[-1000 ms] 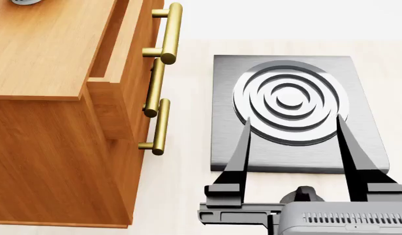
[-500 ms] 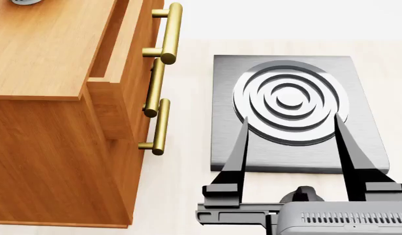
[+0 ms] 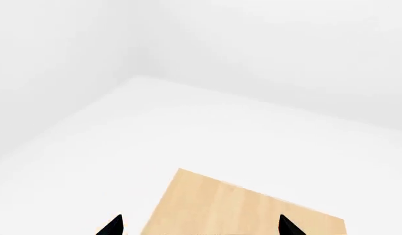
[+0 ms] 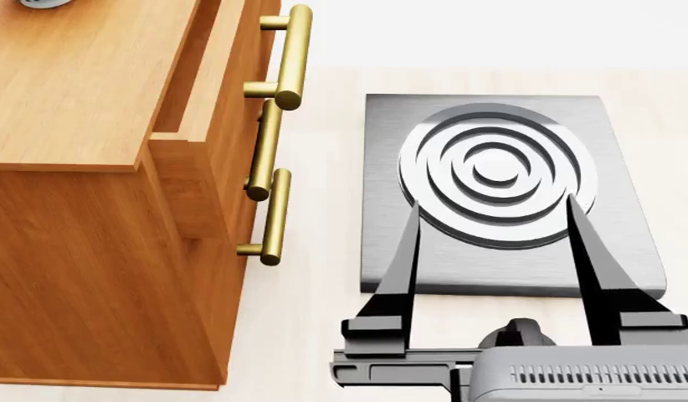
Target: Pick the akita bowl on the wooden cabinet and place it on the plate.
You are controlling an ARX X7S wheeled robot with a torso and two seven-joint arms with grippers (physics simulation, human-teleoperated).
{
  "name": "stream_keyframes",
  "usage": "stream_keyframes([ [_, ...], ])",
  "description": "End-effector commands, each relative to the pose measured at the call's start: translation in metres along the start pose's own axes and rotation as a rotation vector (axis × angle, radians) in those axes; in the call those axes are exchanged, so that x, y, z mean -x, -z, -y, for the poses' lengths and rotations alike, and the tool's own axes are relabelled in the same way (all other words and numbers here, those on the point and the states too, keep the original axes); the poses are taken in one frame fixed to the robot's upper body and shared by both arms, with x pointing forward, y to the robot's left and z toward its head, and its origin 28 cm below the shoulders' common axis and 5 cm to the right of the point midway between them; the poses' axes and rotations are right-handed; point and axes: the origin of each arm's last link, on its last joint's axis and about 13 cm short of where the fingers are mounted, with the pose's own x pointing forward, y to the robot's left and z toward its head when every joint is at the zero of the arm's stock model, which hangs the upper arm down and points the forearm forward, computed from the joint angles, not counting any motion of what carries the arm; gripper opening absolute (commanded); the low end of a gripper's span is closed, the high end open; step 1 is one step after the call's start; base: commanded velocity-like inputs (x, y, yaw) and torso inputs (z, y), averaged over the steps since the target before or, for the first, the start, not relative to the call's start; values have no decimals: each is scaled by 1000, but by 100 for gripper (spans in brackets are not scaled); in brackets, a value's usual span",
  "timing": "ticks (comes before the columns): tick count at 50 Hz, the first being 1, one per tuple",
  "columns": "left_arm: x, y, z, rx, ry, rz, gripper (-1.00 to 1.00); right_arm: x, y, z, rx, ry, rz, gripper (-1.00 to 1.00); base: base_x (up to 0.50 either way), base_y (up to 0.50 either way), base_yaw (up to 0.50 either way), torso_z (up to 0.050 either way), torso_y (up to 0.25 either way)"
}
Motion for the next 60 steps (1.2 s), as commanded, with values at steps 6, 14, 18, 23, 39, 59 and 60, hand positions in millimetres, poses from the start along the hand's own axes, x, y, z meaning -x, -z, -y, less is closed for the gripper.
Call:
stream_keyframes([
  [6,-1,3,-10,-87,-89,-33,100,0,0,0,2,0,1,100,0,0,0,0,0],
  [14,-2,4,-10,39,2,-67,100,0,0,0,4,-1,0,100,0,0,0,0,0],
  [18,-1,6,-7,28,23,-90,100,0,1,-1,1,-1,-1,100,0,0,0,0,0],
  [23,1,6,-6,31,46,-110,100,0,1,0,1,0,-2,100,0,0,0,0,0],
  [39,4,13,-10,-19,-3,-217,100,0,0,0,2,3,1,100,0,0,0,0,0],
  [59,4,15,-9,-87,48,-212,100,0,-1,0,3,3,5,100,0,0,0,0,0],
  [60,4,15,-9,-80,45,-215,100,0,-1,0,2,3,5,100,0,0,0,0,-209],
])
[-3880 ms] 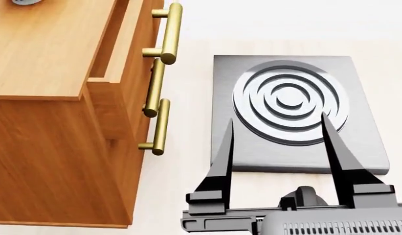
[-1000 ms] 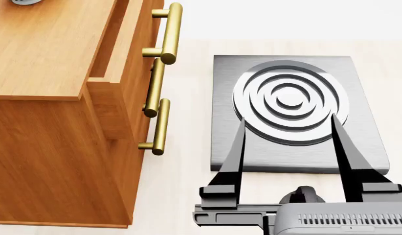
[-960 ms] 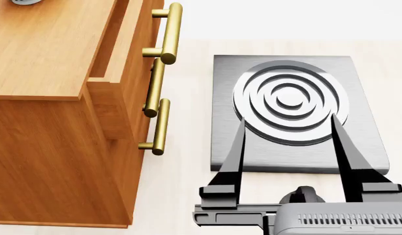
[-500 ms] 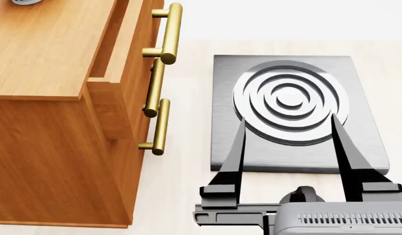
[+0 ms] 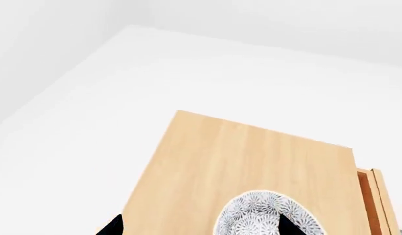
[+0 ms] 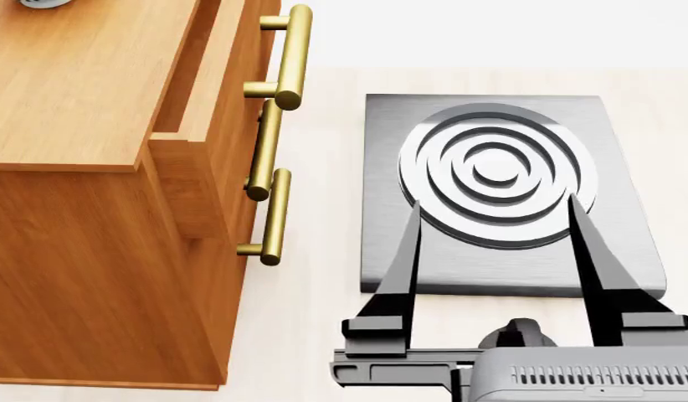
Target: Pick the akita bowl on the wooden cabinet and place it on the plate.
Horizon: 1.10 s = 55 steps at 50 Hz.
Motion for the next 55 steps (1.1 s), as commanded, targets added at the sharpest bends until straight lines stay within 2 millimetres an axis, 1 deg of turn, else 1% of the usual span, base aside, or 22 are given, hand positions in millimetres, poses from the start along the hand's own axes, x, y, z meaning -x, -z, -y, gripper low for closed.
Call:
stream_keyframes([
  [1,0,1,0,-22,19,-6,100,0,-1,0,0,0,2,100,0,0,0,0,-209],
  [7,-1,3,-1,-50,19,-27,100,0,-1,0,-1,1,2,100,0,0,0,0,-250],
  [9,-1,5,-1,-61,34,-40,100,0,-1,0,-1,2,2,100,0,0,0,0,0],
  [14,-5,10,-1,-85,7,-80,100,0,0,0,-2,4,2,100,0,0,0,0,0],
  [21,-7,14,1,-95,33,-107,100,1,-1,0,-2,5,3,100,0,0,0,0,0],
  [42,-10,18,1,-126,49,-112,100,0,-1,0,0,3,2,100,0,0,0,0,0],
  [48,-13,20,0,-99,72,-124,100,0,-1,0,-2,4,3,100,0,0,0,0,0],
  [51,-15,20,2,-105,95,-104,100,0,0,0,-1,3,1,100,0,0,0,0,0],
  [52,-15,20,2,-144,97,-105,100,0,0,0,0,3,1,100,0,0,0,0,0],
  [55,-18,24,2,-129,81,-124,100,0,0,0,-1,4,0,100,0,0,0,0,0],
])
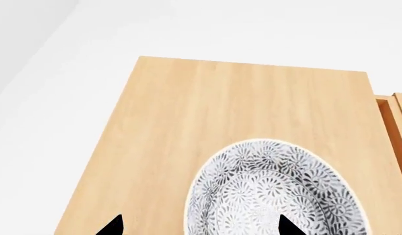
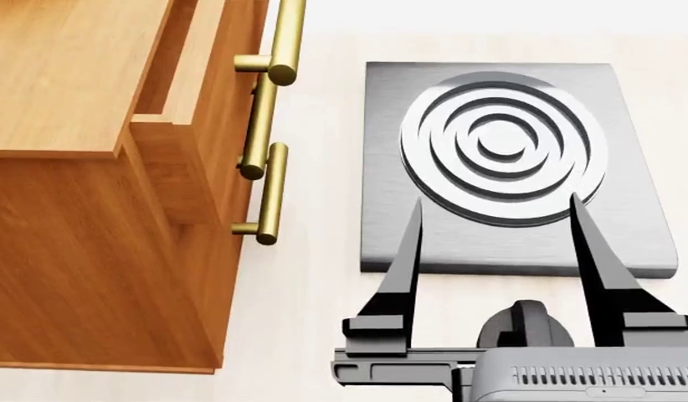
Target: Pick the akita bowl on the wooden cabinet and place it on the plate.
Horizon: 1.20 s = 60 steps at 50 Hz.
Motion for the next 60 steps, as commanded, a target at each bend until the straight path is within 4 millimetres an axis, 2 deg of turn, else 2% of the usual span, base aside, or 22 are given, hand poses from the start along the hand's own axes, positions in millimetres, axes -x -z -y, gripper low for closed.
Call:
stream_keyframes([
  [1,-7,5,1,-6,10,-16,100,0,1,0,-1,0,-2,100,0,0,0,0,0],
  [8,-14,13,0,17,13,-68,100,-1,3,0,1,0,-7,100,0,0,0,0,0],
  [16,-23,23,-3,-46,-44,-121,100,-1,4,-1,4,-2,-12,100,0,0,0,0,0],
  [27,-33,29,-4,-75,-61,-115,100,-3,7,-2,8,-5,-22,100,0,0,0,0,-1],
  [29,-34,27,-6,-137,-129,-85,100,-3,8,-2,9,-6,-23,100,0,0,0,0,0],
  [30,-33,28,-6,-152,-177,-95,-100,-3,8,-2,9,-6,-24,100,0,0,0,0,0],
  [32,-32,26,-6,-106,-143,-84,-100,-3,8,-2,9,-6,-26,100,0,0,0,0,-5],
  [48,-29,19,-6,-154,-176,-25,-100,-3,7,-1,6,-3,-22,100,0,0,0,0,-2],
  [60,-23,-2,10,-355,-182,203,-100,-1,4,0,5,5,-12,100,0,0,0,0,-1],
])
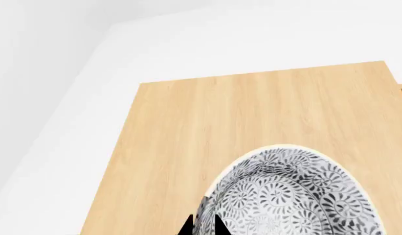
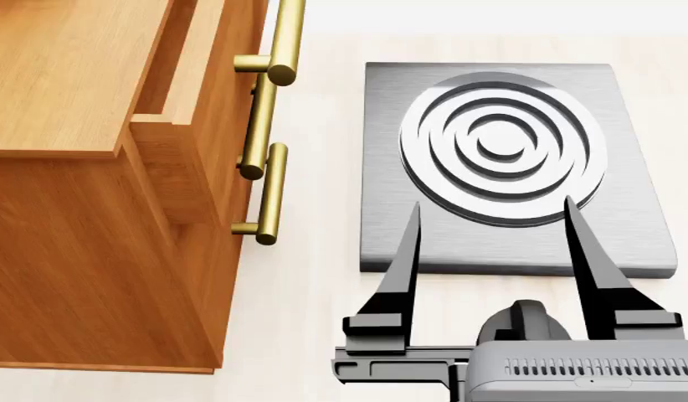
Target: Pick the akita bowl on the wooden cabinet and place it on the plate.
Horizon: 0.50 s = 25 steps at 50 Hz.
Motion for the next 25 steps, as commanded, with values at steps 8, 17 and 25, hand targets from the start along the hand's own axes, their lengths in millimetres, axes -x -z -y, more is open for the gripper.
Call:
stream_keyframes([
  [8,0,-17,3,-194,-150,205,-100,1,-3,2,-2,10,10,100,0,0,0,0,0],
  [17,7,-28,8,-219,-147,292,-100,2,-5,2,-3,14,15,100,0,0,0,0,0],
  [25,20,-43,14,-265,-95,389,-100,3,-7,3,-5,14,22,100,0,0,0,0,0],
])
